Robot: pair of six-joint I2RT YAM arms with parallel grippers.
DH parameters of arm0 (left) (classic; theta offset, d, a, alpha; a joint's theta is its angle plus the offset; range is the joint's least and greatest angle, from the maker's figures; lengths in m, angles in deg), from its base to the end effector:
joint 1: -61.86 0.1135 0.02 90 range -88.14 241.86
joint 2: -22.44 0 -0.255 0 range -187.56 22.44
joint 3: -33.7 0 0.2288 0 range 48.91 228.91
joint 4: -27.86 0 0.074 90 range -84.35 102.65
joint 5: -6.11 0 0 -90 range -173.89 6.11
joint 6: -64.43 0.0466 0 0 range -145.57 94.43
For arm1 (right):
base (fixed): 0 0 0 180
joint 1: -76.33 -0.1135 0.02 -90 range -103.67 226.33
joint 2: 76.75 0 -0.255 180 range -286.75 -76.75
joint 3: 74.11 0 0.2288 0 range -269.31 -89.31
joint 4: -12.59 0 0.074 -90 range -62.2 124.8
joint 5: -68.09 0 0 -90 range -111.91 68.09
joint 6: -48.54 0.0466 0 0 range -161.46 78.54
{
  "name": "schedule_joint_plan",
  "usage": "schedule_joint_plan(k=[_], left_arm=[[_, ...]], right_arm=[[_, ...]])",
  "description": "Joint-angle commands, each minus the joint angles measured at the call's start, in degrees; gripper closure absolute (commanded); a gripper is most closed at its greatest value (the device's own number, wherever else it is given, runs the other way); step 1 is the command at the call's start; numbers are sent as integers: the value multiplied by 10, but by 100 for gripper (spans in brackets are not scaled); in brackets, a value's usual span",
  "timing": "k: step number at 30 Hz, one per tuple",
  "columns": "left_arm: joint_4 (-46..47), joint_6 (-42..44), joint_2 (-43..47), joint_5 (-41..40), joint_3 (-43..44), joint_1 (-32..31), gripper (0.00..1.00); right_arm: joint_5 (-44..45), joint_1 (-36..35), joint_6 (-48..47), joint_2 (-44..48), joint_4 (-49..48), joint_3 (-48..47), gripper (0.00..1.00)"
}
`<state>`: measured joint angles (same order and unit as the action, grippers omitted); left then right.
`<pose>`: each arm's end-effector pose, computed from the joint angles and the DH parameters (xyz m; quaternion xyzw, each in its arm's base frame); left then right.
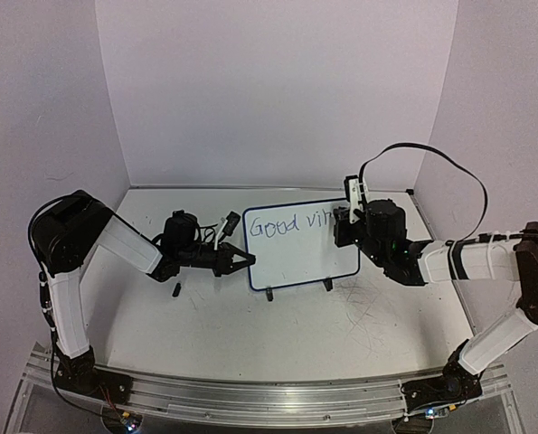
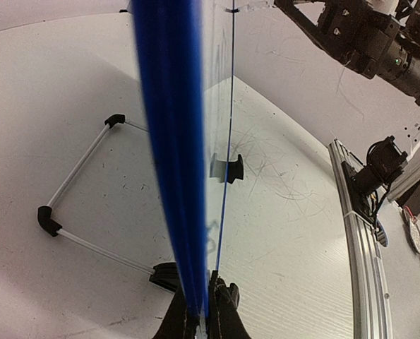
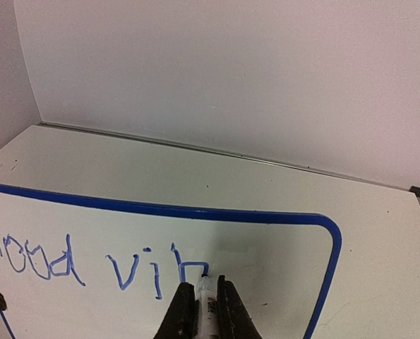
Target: Write a sentence on the whiteboard
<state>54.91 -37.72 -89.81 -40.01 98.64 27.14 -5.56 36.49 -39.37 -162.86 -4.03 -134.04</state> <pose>0.2879 -0.2388 0.1441 0.3584 0.7045 -0.4922 0.3646 0.2580 0.1982 0.2473 -0.1576 0.7449 0.1273 0.6357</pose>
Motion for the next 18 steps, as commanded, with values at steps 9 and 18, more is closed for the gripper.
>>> schedule_joint_plan(k=[9,18], left_arm=[[-21,35,12,-52,6,6,100],[-22,36,12,-53,6,6,100]], right_arm=[[-34,-2,25,-2,7,2,100],[-44,-5,26,-7,-6,-10,100]])
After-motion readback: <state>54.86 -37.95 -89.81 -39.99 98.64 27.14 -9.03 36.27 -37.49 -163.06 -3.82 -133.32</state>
